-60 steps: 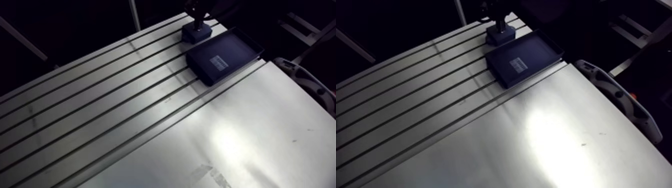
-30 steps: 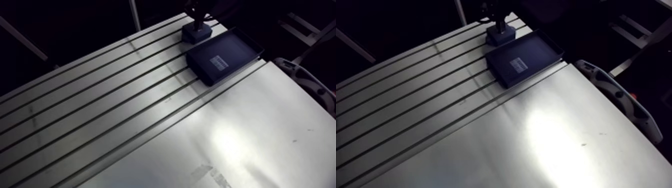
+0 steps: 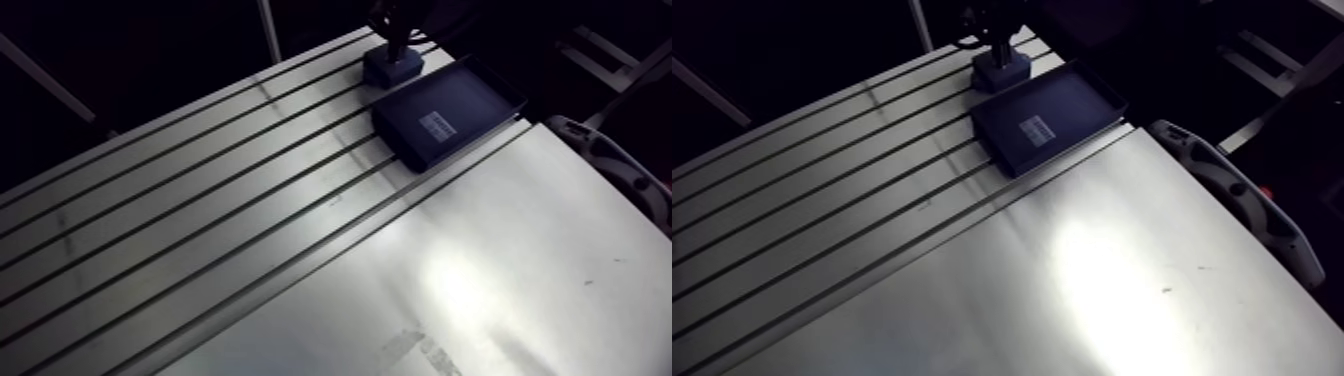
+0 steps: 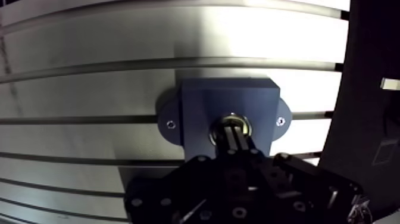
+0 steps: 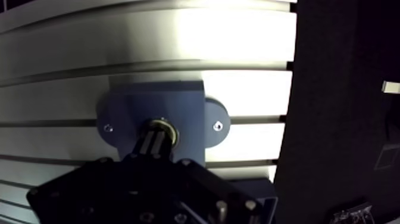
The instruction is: Pick up the bearing and press it into the housing until flush.
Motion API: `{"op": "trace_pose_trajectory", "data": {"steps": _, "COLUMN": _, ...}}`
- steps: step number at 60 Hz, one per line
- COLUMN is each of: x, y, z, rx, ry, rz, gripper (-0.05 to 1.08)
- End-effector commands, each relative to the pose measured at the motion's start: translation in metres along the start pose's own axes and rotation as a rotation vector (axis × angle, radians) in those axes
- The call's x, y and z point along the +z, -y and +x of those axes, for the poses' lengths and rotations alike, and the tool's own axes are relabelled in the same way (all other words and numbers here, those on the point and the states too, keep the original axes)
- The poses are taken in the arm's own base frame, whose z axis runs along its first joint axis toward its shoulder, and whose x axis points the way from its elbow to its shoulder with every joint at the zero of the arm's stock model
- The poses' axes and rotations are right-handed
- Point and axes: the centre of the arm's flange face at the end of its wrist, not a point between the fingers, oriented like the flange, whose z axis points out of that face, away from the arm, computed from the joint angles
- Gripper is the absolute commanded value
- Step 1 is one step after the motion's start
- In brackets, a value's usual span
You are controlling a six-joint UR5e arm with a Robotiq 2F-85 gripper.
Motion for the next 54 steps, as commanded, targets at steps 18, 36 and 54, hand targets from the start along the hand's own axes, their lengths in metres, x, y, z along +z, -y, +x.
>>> {"op": "trace_pose_trajectory", "data": {"steps": 18, "x": -0.083, "y": 0.02, "z": -0.013, "rx": -0.01, "ry": -0.061, "rz": -0.031, "gripper": 0.99}}
{"op": "trace_pose_trajectory", "data": {"steps": 36, "x": -0.133, "y": 0.035, "z": -0.038, "rx": 0.035, "ry": 0.098, "rz": 0.058, "gripper": 0.0}}
{"op": "trace_pose_trajectory", "data": {"steps": 54, "x": -0.23, "y": 0.082, "z": -0.063, "rx": 0.011, "ry": 0.08, "rz": 0.009, "gripper": 0.0}}
